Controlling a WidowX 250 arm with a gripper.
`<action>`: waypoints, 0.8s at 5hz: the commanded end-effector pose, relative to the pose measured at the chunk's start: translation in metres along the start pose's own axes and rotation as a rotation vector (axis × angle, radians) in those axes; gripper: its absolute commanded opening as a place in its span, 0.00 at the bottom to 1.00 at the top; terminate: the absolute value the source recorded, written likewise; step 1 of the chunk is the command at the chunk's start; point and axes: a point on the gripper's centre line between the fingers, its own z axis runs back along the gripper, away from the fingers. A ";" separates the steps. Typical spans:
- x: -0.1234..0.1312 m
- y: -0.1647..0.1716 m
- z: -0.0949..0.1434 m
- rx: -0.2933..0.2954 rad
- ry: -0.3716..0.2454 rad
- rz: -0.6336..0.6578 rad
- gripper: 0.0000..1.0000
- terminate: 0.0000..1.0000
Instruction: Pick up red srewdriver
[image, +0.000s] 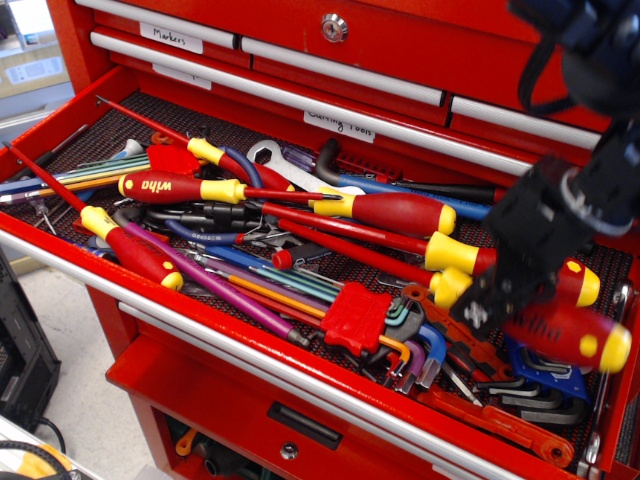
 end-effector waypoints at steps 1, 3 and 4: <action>0.052 -0.004 0.075 -0.084 -0.197 -0.059 0.00 0.00; 0.085 0.018 0.129 -0.050 -0.489 -0.073 0.00 0.00; 0.092 0.024 0.152 -0.027 -0.534 -0.067 0.00 0.00</action>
